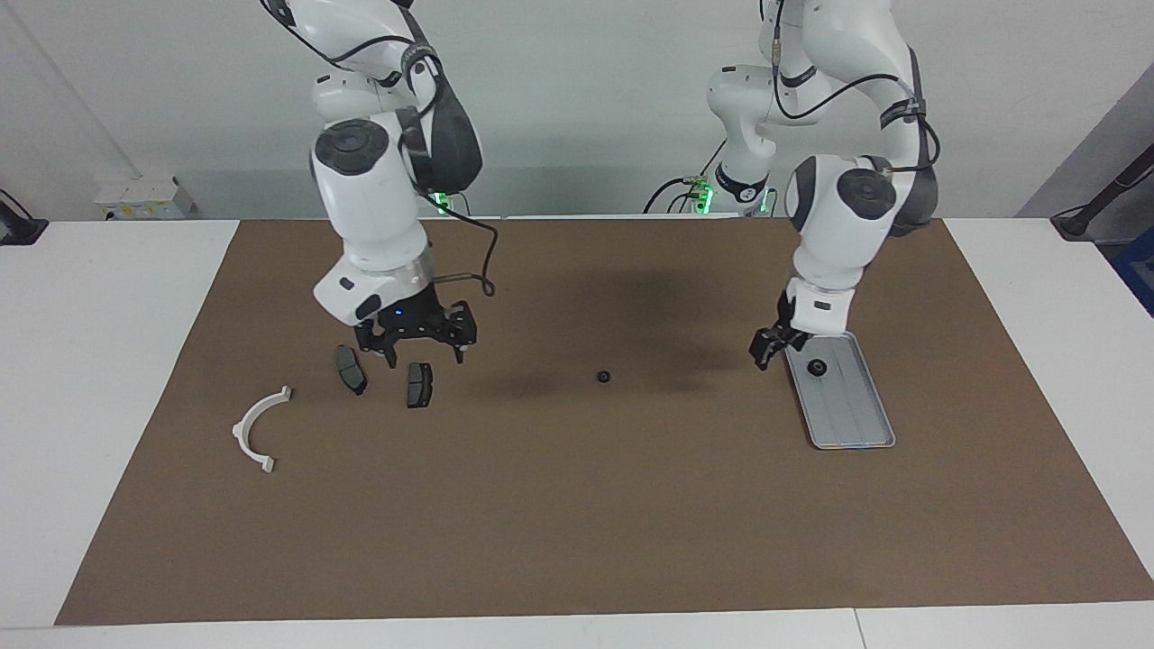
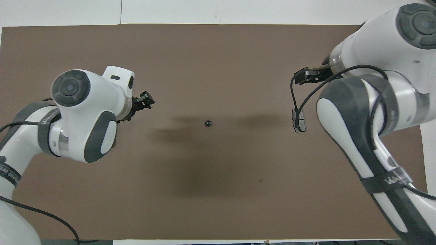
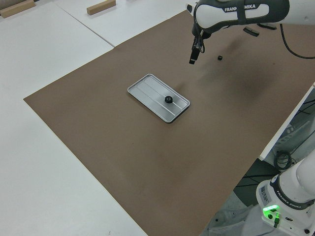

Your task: Pick bearing gear from pile to tray

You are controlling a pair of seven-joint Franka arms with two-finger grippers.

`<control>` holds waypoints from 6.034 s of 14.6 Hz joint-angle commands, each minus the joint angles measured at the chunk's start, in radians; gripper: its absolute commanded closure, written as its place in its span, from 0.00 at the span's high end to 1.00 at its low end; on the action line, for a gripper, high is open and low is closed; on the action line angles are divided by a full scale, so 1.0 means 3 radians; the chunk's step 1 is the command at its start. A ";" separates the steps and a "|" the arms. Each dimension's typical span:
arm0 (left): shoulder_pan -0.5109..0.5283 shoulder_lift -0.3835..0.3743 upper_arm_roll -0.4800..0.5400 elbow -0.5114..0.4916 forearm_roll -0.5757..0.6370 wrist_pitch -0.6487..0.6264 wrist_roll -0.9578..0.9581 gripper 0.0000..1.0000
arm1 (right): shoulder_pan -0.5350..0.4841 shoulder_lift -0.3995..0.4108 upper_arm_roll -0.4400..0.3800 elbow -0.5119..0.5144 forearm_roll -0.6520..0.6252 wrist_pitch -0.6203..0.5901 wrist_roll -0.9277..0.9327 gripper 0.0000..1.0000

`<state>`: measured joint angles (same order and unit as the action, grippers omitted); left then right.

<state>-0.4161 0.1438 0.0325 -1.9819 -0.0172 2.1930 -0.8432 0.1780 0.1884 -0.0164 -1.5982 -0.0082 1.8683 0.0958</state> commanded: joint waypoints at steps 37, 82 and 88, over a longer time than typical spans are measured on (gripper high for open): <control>0.0066 0.0272 0.0250 0.0399 0.0119 -0.0530 0.0246 0.00 | -0.0634 -0.0766 0.0039 -0.0190 -0.0085 -0.0946 -0.0611 1.00; 0.1193 -0.0244 0.0260 0.1000 0.0088 -0.1484 0.1716 1.00 | -0.0685 -0.0746 0.0024 0.0045 -0.0034 -0.1130 -0.0555 1.00; 0.1335 -0.0311 0.0209 0.1294 0.0073 -0.2048 0.2058 1.00 | -0.0716 -0.0746 0.0019 0.0035 -0.0034 -0.1109 -0.0555 1.00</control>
<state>-0.0630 0.0485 0.1168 -1.6041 0.0068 1.6193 -0.2723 -0.0207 -0.0382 -0.0203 -1.5928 -0.0224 1.5477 -0.0789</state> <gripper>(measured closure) 0.000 0.000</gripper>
